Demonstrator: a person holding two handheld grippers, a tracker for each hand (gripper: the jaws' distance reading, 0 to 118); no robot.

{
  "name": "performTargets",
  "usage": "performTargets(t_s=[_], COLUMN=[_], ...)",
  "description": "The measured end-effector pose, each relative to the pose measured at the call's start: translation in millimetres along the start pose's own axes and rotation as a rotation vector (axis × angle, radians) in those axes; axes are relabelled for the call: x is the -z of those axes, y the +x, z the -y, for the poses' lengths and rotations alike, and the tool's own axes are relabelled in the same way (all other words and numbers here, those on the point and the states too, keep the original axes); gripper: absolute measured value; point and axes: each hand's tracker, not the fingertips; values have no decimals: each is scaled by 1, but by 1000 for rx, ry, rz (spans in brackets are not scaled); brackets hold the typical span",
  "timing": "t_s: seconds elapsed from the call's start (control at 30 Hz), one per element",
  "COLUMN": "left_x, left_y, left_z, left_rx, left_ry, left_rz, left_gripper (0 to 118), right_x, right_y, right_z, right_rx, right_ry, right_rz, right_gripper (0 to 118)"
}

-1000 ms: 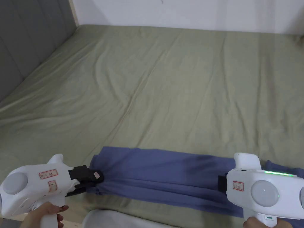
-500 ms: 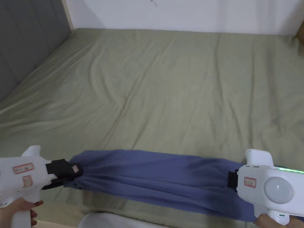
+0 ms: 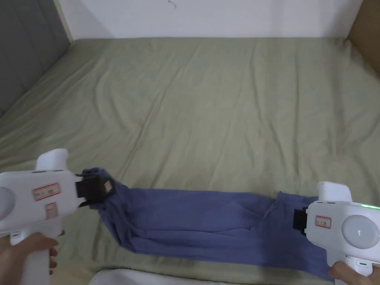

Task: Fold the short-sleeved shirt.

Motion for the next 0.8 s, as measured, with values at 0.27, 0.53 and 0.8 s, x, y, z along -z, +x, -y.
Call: performTargets(t_s=[0.27, 0.53, 0.8], left_x=[85, 153, 124], left_y=[144, 173, 126], left_z=[23, 78, 45], left_rx=[420, 496, 74], left_ry=[-151, -300, -169], left_rz=[169, 286, 331], left_gripper=[7, 115, 15], right_x=[-13, -14, -14], right_y=[32, 65, 71], right_z=[4, 12, 19], right_rx=[75, 150, 185], right_ry=[20, 14, 14], right_rz=[13, 41, 26], right_gripper=[0, 0, 0])
